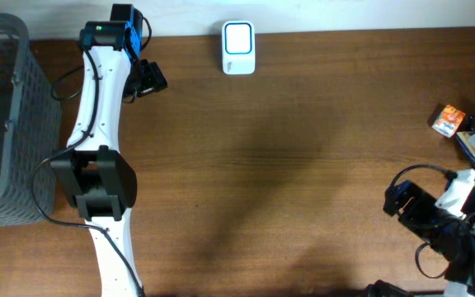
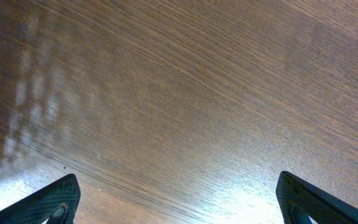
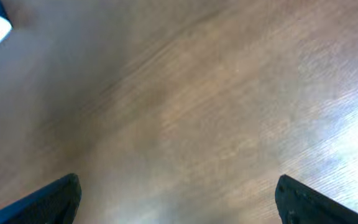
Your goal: Scan the item barcode
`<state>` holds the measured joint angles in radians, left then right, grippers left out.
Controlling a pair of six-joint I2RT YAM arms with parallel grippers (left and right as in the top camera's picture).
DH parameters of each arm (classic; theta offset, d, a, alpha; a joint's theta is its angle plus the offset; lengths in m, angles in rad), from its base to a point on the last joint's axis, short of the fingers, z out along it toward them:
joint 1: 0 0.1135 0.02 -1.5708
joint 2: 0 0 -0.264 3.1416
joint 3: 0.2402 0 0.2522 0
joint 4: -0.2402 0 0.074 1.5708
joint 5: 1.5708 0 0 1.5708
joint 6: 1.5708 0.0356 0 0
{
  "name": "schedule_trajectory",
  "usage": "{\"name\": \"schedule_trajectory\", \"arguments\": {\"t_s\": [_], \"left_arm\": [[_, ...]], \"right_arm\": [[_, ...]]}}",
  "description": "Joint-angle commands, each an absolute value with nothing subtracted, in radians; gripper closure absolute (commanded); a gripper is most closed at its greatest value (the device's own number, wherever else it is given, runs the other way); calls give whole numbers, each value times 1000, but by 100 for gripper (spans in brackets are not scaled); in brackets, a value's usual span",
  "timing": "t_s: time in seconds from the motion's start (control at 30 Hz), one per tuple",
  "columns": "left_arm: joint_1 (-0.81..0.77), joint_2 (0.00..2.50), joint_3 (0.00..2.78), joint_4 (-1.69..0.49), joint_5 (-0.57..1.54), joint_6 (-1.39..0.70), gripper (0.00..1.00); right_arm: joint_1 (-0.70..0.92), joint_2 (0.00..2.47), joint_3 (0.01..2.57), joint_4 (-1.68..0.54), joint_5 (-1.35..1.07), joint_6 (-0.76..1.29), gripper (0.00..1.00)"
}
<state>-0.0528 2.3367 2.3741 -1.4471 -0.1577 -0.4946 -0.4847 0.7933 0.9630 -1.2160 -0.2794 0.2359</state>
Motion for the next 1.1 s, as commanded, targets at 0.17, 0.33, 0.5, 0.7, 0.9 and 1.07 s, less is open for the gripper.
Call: {"name": "schedule_trajectory", "arguments": {"t_s": [0.17,0.33,0.5,0.7,0.9,1.07], "left_arm": [[-49,2323,2383,-1446,-165,-493,1],[-49,2323,2383,-1445,-165,-493,1],[-49,2323,2383,-1446,-165,-493,1],[-49,2323,2383,-1446,-165,-493,1],[-49,2323,2383,-1445,-165,-493,1],[-49,2323,2383,-1446,-165,-493,1]], "right_arm": [[-472,902,952,-1190,-306,244,1],[-68,560,619,-580,-351,242,1],[-52,209,288,-358,-325,241,1],[13,3,65,-122,-208,242,1],[14,3,6,-67,-134,241,1],[12,3,6,-66,-134,241,1]]}}
